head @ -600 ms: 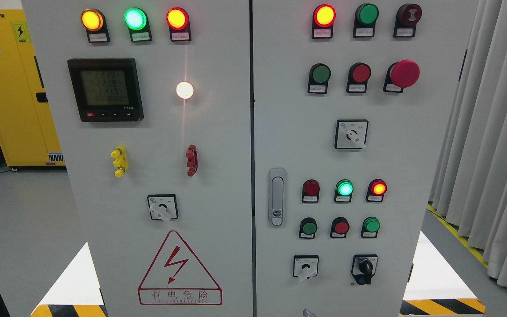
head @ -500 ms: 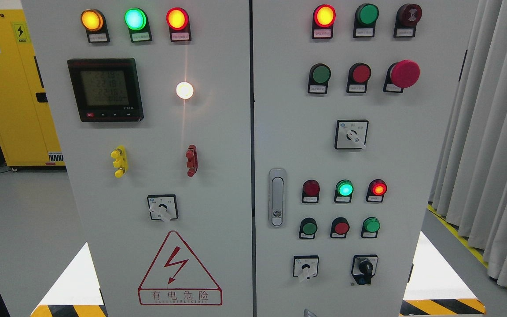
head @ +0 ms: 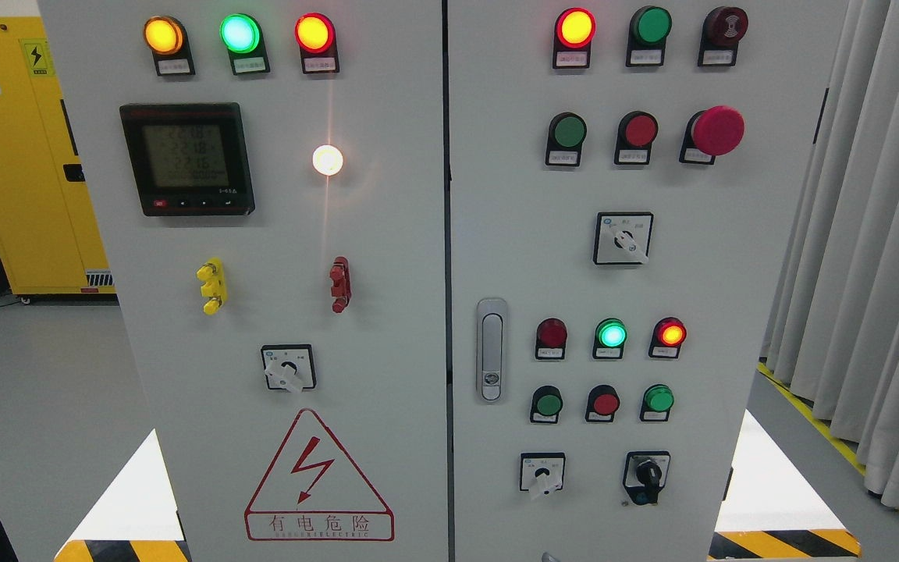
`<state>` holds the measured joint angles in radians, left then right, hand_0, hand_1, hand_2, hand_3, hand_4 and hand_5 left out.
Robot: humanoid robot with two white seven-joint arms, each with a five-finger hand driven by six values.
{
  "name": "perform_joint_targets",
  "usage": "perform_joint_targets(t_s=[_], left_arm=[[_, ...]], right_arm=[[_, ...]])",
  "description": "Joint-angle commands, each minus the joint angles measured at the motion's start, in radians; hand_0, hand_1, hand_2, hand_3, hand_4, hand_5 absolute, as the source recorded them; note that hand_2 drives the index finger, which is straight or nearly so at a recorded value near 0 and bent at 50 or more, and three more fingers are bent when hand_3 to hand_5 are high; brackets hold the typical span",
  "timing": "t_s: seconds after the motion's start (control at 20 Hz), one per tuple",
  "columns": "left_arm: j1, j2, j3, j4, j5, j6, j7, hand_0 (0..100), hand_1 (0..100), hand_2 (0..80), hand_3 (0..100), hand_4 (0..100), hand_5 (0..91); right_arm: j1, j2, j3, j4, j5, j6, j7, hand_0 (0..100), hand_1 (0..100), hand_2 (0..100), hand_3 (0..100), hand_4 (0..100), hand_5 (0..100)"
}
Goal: Press green start button
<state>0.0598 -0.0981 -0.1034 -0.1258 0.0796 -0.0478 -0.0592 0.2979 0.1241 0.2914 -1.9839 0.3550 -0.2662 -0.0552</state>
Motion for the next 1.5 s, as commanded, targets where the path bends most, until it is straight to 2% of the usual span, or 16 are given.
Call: perform_joint_targets(t_s=[0.0,0.35,0.5,0.55,0.75,0.85,0.95,1.0,1.05,1.1,1.15,1.2,1.25,1.3,1.35,1.45], left_arm=[[0.000,0.000,0.001,0.000,0.000,0.000,-0.001,12,56,0.0,0,0,0.0],[0.000,0.000,0.001,0.000,0.000,0.000,-0.001,12,56,0.0,0,0,0.0],[0.000,0.000,0.001,0.000,0.000,0.000,-0.001,12,56,0.0,0,0,0.0],[0.000,0.000,0.001,0.000,0.000,0.000,-0.001,12,56,0.0,0,0,0.0],[0.000,0.000,0.001,0.000,0.000,0.000,-0.001,12,56,0.0,0,0,0.0],[0.000,0.000,-0.001,0.000,0.000,0.000,-0.001,12,56,0.0,0,0,0.0],[0.000,0.000,-0.001,0.000,0.000,0.000,-0.001,12,56,0.0,0,0,0.0],[0.000,0.000,-0.001,0.000,0.000,0.000,-0.001,12,56,0.0,0,0,0.0],[0.000,0.000,-0.001,0.000,0.000,0.000,-0.001,12,56,0.0,0,0,0.0],[0.000,0.000,0.001,0.000,-0.001,0.000,-0.001,12,56,0.0,0,0,0.0],[0.000,0.000,0.001,0.000,0.000,0.000,-0.001,12,56,0.0,0,0,0.0],[0.000,0.000,0.001,0.000,0.000,0.000,-0.001,12,56,0.0,0,0,0.0],[0.000,0.000,0.001,0.000,0.000,0.000,-0.001,12,56,0.0,0,0,0.0],[0.000,0.000,-0.001,0.000,0.000,0.000,-0.001,12,56,0.0,0,0,0.0],[0.000,0.000,0.001,0.000,0.000,0.000,-0.001,12,56,0.0,0,0,0.0],[0.000,0.000,0.001,0.000,0.000,0.000,-0.001,12,56,0.0,0,0,0.0]], right_arm=[[0.001,0.000,0.003,0.013,-0.005,0.001,-0.003,47,65,0,2,9,4],[-0.065,-0.001,-0.024,0.054,0.013,0.004,0.009,48,65,0,2,9,4],[-0.089,0.000,-0.076,0.076,0.209,0.005,0.009,47,66,0,2,9,4],[-0.097,0.000,-0.096,0.086,0.304,0.004,0.008,43,71,0,2,9,4],[-0.132,0.000,-0.126,0.094,0.442,0.004,0.000,49,74,0,8,10,8],[-0.147,0.000,-0.155,0.096,0.540,0.004,-0.006,50,75,0,12,16,13],[-0.157,0.000,-0.184,0.093,0.643,0.001,-0.035,50,76,0,23,32,28],[-0.164,0.002,-0.190,0.091,0.688,-0.001,-0.055,50,76,0,26,36,31],[-0.175,0.002,-0.195,0.089,0.726,0.001,-0.070,51,79,0,47,59,62],[-0.184,0.002,-0.195,0.089,0.766,0.001,-0.080,52,80,0,56,69,72],[-0.197,0.002,-0.199,0.089,0.801,0.002,-0.086,52,81,0,61,73,75],[-0.207,0.002,-0.211,0.091,0.835,0.002,-0.090,52,82,0,75,83,84],[-0.216,0.002,-0.219,0.093,0.866,0.004,-0.092,52,83,0,81,87,93],[-0.226,0.002,-0.221,0.094,0.890,0.007,-0.095,51,84,0,82,87,94],[-0.238,0.003,-0.222,0.094,0.909,0.010,-0.104,50,84,0,85,90,100],[-0.262,0.003,-0.225,0.106,0.952,0.013,-0.123,50,86,0,91,92,100]])
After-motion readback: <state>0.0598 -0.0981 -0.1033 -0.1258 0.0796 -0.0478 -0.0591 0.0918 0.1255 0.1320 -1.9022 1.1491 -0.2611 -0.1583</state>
